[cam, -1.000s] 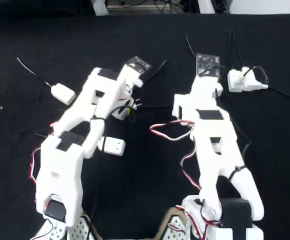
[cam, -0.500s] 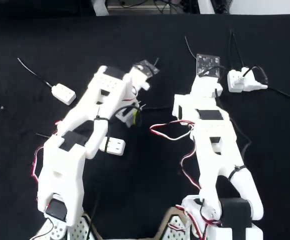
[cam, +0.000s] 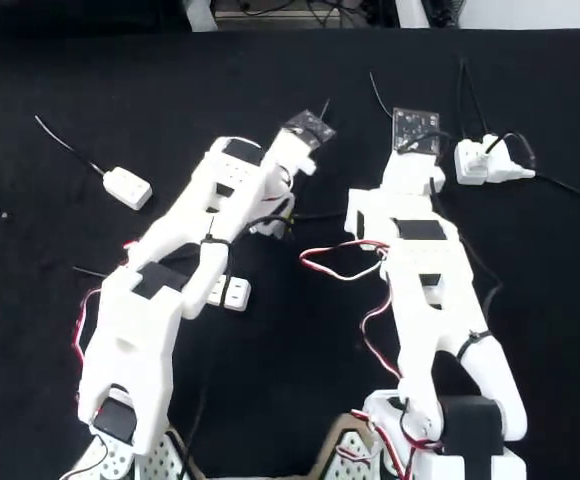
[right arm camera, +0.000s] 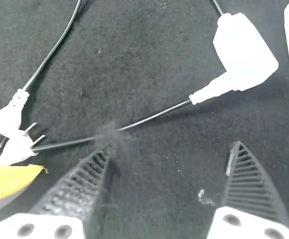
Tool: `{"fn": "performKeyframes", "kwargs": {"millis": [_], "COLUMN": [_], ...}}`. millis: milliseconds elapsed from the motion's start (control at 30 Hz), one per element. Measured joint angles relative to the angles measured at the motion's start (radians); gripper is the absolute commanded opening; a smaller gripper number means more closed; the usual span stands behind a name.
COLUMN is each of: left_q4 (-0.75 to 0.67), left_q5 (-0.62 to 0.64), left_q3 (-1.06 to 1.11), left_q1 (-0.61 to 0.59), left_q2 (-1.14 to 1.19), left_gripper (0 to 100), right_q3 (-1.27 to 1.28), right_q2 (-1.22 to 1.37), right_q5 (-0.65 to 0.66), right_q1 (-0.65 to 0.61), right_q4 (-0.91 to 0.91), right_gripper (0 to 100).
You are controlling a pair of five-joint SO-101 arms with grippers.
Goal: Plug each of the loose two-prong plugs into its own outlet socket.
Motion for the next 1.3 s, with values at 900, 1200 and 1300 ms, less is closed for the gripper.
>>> {"fn": "performKeyframes", "kwargs": {"millis": [900,1200,1300], "left_q4": [0.138,0.224,0.232], "left_q5": [-0.028,-0.026,-0.028], "left_q3": [-0.028,-0.044,-0.043], "left_q1": [0.091,0.127,0.135], "left_q2": [0.02,-0.015,-0.068], "left_gripper": [3,3,3], "right_q3": [0.0,0.0,0.0], "right_q2": [0.0,-0.011,-0.009], "right_q5": [0.0,0.0,0.0], "right_q1": [0.0,0.006,0.006], "right_q4": [0.0,0.0,0.0], "right_gripper": [31.5,31.5,31.5]}}
